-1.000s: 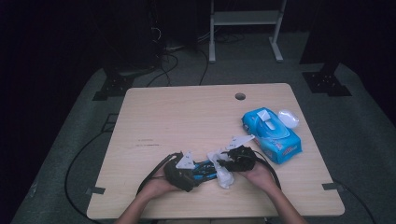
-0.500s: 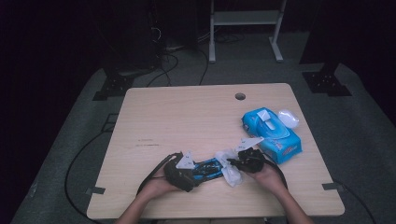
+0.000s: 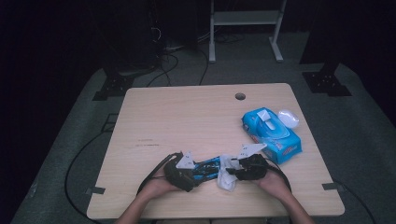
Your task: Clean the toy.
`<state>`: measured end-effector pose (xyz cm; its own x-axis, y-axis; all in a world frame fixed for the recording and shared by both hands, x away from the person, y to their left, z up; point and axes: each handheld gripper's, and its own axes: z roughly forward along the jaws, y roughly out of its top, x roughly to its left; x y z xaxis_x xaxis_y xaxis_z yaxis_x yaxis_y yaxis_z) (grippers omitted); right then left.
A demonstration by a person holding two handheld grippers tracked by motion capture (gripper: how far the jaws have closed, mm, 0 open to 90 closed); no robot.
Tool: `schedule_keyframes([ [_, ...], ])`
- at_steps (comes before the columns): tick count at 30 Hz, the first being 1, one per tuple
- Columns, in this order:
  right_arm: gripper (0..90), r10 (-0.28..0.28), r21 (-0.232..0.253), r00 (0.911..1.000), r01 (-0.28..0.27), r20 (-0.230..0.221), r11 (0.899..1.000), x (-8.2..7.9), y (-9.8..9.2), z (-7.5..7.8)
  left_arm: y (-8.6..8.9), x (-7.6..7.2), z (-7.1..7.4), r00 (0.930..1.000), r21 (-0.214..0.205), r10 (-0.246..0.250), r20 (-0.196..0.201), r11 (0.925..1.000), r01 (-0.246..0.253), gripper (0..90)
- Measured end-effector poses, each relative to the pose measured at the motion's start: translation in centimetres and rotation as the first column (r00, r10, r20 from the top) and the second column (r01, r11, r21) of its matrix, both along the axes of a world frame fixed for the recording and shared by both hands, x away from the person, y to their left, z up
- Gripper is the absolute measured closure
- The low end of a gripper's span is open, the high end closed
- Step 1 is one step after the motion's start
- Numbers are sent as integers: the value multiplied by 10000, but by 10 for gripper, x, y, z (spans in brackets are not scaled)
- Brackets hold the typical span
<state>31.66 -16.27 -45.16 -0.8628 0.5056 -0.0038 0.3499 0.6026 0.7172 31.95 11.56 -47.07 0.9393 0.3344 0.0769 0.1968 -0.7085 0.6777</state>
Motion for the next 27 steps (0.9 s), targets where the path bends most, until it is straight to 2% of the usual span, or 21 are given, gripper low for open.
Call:
schedule_keyframes([
  [2, 523, 410, 7, 9992, -410, 33, 9992, -2, 8, 0, 0, 0, 0, 10000, 2, -3, 1, 10000, 3, 235],
  [4, 527, 465, -17, 9989, -465, 68, 9989, -2, 10, 0, 0, 0, 0, 10000, -2, -11, -1, 10000, 11, 234],
  [6, 565, 624, -183, 9978, -620, 229, 9979, -3, 21, -3, -1, 0, 0, 10000, 19, 11, -4, 10000, -11, 235],
  [9, 653, 805, -160, 9964, -801, 260, 9967, -5, 24, -4, 0, 0, 0, 10000, -18, 42, -30, 10000, -42, 234],
  [10, 708, 783, -87, 9966, -781, 273, 9969, -5, 23, -4, 0, 0, 0, 10000, -1, 21, 2, 10000, -21, 235],
  [11, 708, 783, -87, 9966, -781, 273, 9969, -5, 23, -4, 0, 0, 0, 10000, -1, 21, 2, 10000, -21, 235],
  [12, 776, 780, 111, 9968, -782, 145, 9969, -5, 20, -2, 0, 0, 0, 10000, 16, 17, -1, 10000, -17, 235],
  [13, 796, 649, 442, 9975, -637, -263, 9970, 0, 10, 0, 0, 0, 0, 10000, -1, 13, -3, 10000, -13, 235],
  [16, 804, -118, 187, 9997, 123, -236, 9997, 3, -3, -1, 0, 0, 0, 10000, -4, 9, -5, 10000, -9, 235],
  [18, 806, -667, -2, 9975, 668, -247, 9978, 5, -10, -4, 0, 0, 0, 10000, -5, 7, -12, 10000, -7, 235],
  [19, 808, -759, -29, 9968, 758, -257, 9971, 5, -10, -5, 0, 0, 0, 10000, -9, 12, -19, 10000, -13, 235],
  [22, 810, -700, 105, 9973, 703, -234, 9975, 4, -5, -5, -1, 0, 0, 10000, 1, 27, -27, 10000, -27, 235],
  [23, 812, -481, 213, 9988, 479, 77, 9986, 1, 8, -1, -1, 0, 0, 10000, -2, 29, -24, 10000, -29, 235],
  [24, 812, -481, 213, 9988, 479, 77, 9986, 1, 8, -1, -1, 0, 0, 10000, -2, 29, -24, 10000, -29, 235],
  [26, 811, -176, 614, 9998, 181, -77, 9979, 2, 17, 1, -1, 0, 0, 10000, -37, 40, -33, 10000, -40, 235],
  [27, 811, -130, 456, 9999, 131, -17, 9989, 1, 21, 0, -1, 0, 0, 10000, -2, 19, 6, 10000, -19, 235],
])
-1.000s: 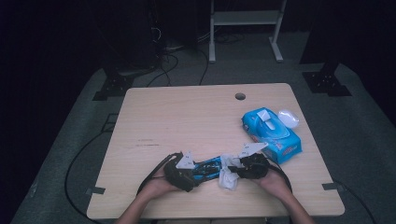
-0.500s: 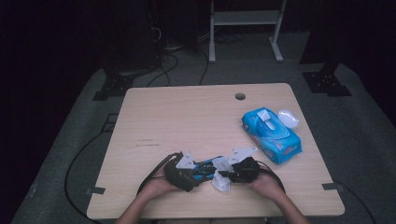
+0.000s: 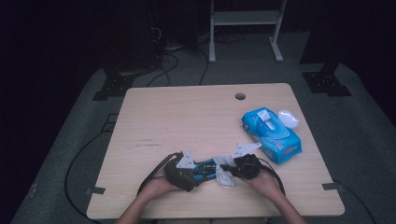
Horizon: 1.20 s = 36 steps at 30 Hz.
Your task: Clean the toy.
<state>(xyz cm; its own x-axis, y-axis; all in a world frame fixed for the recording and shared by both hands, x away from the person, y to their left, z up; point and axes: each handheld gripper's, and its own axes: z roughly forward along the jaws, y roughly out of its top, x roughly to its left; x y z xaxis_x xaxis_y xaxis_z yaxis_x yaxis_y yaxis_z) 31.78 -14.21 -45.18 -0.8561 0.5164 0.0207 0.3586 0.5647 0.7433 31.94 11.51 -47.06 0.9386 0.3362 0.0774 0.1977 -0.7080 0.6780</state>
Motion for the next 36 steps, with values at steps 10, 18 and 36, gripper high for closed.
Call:
schedule_keyframes([
  [10, 814, -496, -132, 9988, 495, -13, 9987, 4, -10, -3, -1, 1, 0, 10000, -58, -21, -29, 10000, 20, 236],
  [18, 814, -453, -201, 9985, 459, 294, 9987, 19, 13, 0, 0, 0, 0, 10000, -12, -35, -4, 10000, 35, 236],
  [36, 817, -806, -229, 9965, 812, 234, 9964, 17, 2, -4, 0, 0, -1, 10000, -63, -50, -6, 10000, 50, 237],
])
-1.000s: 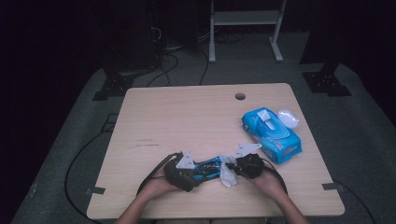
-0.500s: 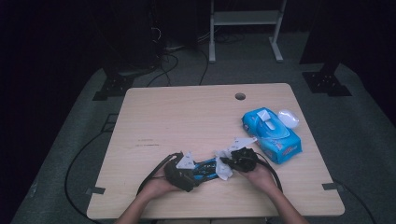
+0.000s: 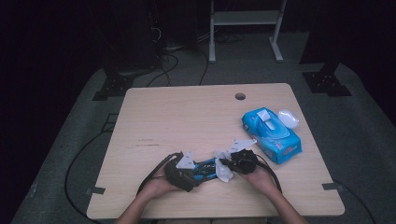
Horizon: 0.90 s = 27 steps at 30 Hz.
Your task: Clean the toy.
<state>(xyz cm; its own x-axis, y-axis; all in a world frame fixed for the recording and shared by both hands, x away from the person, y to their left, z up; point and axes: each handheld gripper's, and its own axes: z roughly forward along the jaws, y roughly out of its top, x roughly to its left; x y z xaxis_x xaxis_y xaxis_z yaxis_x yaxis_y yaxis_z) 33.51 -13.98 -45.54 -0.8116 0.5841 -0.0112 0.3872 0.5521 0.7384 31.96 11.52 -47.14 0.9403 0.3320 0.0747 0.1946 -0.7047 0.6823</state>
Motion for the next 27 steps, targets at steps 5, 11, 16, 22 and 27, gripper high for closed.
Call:
schedule_keyframes([
  [5, 820, -396, -95, 9989, 394, -232, 9992, -3, -16, -2, 0, 1, 0, 10000, 16, -42, 8, 10000, 42, 236],
  [11, 820, 390, -62, 9992, -389, 104, 9992, -8, 17, 7, -1, 0, 1, 10000, 168, -47, 77, 9998, 46, 235],
  [16, 821, 48, -794, 9991, -15, 418, 9968, -2, 14, 5, 0, 0, 0, 10000, 92, -45, 52, 9999, 45, 235],
  [22, 822, -413, -513, 9987, 428, 308, 9978, -5, -4, 0, 0, 0, 0, 10000, 135, -43, 90, 9999, 42, 234],
  [27, 822, -219, -449, 9991, 235, 364, 9987, -1, 9, 1, 0, -1, 0, 9999, 191, -1, 122, 9998, -1, 233],
])
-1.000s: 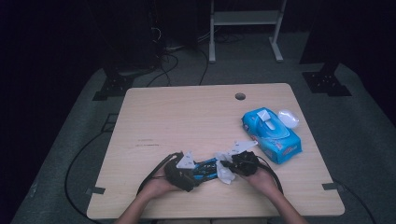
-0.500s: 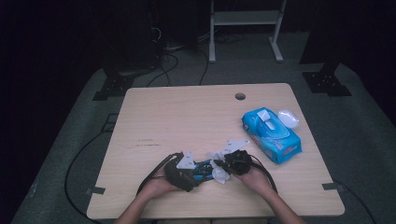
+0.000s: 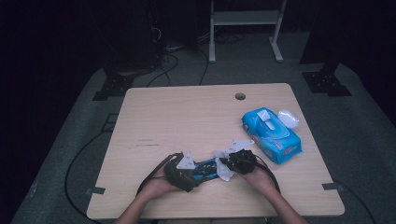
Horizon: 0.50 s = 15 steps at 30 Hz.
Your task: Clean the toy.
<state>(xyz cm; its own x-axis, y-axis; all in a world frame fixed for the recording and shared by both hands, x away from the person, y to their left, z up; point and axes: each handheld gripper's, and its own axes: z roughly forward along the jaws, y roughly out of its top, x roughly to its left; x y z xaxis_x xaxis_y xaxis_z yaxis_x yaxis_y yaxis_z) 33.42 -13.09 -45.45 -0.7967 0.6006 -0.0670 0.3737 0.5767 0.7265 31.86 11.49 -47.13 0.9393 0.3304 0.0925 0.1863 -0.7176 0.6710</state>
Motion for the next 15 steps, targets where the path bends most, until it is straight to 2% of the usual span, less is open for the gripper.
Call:
schedule_keyframes([
  [5, 823, -185, 79, 9998, 186, -69, 9998, 0, -9, -2, 0, 0, 0, 10000, -41, -9, -25, 10000, 9, 234],
  [7, 824, -395, -101, 9990, 393, -225, 9992, -3, -20, -2, 0, 0, 0, 10000, -47, -10, -12, 10000, 9, 234],
  [8, 824, -430, -38, 9986, 429, -313, 9991, -3, -20, -2, 0, 0, 0, 10000, -26, -22, -18, 10000, 22, 233],
  [11, 824, -368, -19, 9989, 368, -286, 9993, -1, -16, -1, 0, 0, 0, 10000, -24, -24, -33, 10000, 24, 234],
  [13, 823, -317, 331, 9989, 328, -353, 9989, 7, -7, -2, 0, 0, 0, 10000, 10, 13, -58, 10000, -13, 232],
  [15, 823, -343, 474, 9984, 364, -443, 9982, 10, -7, -3, 1, 1, -1, 9999, -65, 22, -108, 10000, -23, 233],
])
